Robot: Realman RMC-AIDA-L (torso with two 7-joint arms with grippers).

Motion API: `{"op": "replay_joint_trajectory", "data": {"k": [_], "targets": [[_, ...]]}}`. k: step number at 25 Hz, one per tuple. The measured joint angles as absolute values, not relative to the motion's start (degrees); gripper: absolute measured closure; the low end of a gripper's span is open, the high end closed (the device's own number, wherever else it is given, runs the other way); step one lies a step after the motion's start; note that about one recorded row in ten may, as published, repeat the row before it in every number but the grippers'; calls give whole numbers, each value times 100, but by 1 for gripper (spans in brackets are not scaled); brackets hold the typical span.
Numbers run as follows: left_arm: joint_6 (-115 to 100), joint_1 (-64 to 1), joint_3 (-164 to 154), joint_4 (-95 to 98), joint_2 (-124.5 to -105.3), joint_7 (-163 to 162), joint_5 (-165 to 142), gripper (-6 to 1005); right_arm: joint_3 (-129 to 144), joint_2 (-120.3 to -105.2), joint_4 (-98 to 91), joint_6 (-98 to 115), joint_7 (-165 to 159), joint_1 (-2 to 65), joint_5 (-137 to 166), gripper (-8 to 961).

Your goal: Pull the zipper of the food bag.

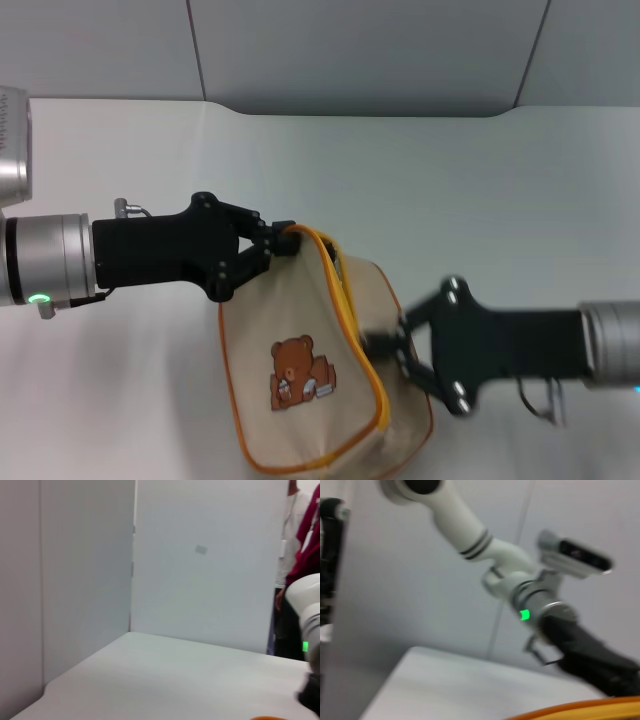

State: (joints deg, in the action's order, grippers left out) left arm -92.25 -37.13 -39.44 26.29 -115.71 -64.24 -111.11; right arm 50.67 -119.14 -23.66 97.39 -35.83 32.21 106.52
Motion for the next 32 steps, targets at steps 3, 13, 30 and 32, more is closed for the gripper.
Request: {"op": "replay_joint_trajectory", "data": {"k": [3, 13, 30, 32], "targets": [[-9114, -3706, -3897, 2619, -11569, -6449, -11109, 947, 5060, -11914, -2540, 9910, -3850, 3132, 10908, 944], [-8961, -3629, -3874, 2607, -11577, -6605, -11100, 946, 4151, -11876, -2841, 10067, -5171, 2785, 10934, 906], [-8562, -3347, -3603, 2425, -11852, -6753, -10425, 905, 3216, -11909, -2709, 10031, -6189, 2854, 10788, 495], [-8747, -3195, -3603, 2472, -11832, -6578, -10170, 865, 3216, -11909, -2709, 10031, -6220, 2859, 10788, 452]]}}
